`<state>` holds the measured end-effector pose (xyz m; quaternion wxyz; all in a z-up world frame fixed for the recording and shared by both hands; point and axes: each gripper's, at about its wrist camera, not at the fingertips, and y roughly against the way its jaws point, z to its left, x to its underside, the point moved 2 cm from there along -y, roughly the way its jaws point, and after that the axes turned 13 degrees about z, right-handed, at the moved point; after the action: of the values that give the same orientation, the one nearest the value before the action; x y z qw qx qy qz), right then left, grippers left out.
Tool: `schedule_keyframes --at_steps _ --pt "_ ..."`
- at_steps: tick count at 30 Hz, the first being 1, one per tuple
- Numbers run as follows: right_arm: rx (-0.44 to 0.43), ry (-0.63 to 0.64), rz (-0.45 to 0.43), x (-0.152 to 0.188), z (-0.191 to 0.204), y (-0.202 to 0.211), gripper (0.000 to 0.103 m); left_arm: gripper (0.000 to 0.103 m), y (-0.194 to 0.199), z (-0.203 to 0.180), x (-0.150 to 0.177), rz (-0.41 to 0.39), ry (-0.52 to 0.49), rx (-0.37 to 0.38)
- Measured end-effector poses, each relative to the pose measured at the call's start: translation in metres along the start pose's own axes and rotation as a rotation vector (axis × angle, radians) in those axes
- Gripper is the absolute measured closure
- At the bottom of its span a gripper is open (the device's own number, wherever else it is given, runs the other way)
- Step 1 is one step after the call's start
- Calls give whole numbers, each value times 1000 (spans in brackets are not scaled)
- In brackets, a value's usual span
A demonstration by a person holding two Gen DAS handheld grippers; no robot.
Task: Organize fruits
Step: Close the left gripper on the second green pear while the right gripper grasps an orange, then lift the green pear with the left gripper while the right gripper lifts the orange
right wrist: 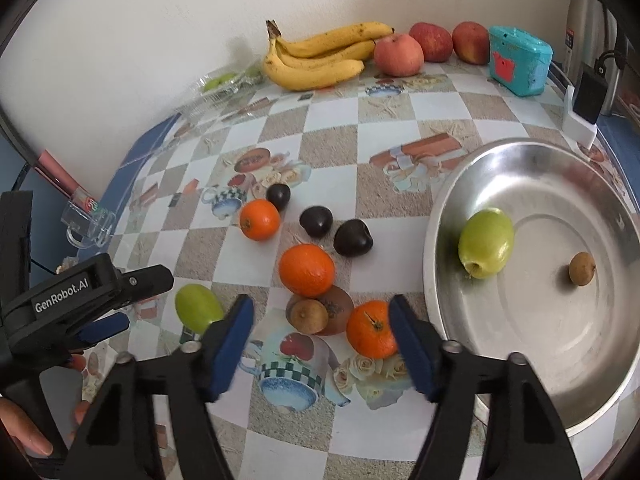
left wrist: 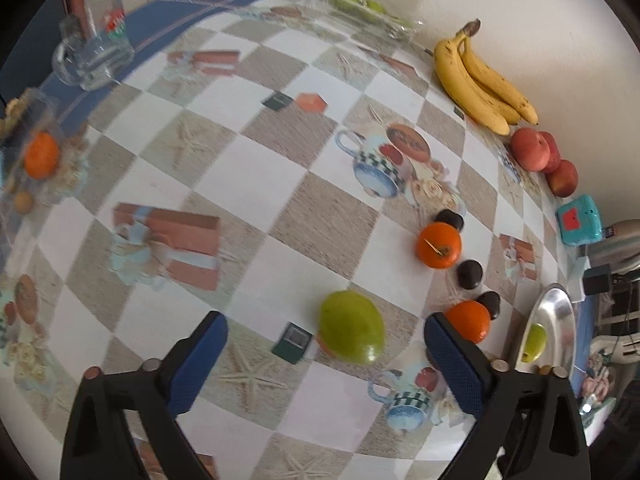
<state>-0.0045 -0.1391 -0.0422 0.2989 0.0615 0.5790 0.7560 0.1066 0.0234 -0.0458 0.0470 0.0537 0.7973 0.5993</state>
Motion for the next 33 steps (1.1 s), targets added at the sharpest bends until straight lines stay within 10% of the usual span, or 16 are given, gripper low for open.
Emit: schedule_keyframes --at_steps 15,33 --pt "70 -25 27 0 -13 -8 56 59 -25 -15 1 92 -25 27" --pt "143 30 59 1 -15 -15 59 59 -25 -24 -1 72 -51 6"
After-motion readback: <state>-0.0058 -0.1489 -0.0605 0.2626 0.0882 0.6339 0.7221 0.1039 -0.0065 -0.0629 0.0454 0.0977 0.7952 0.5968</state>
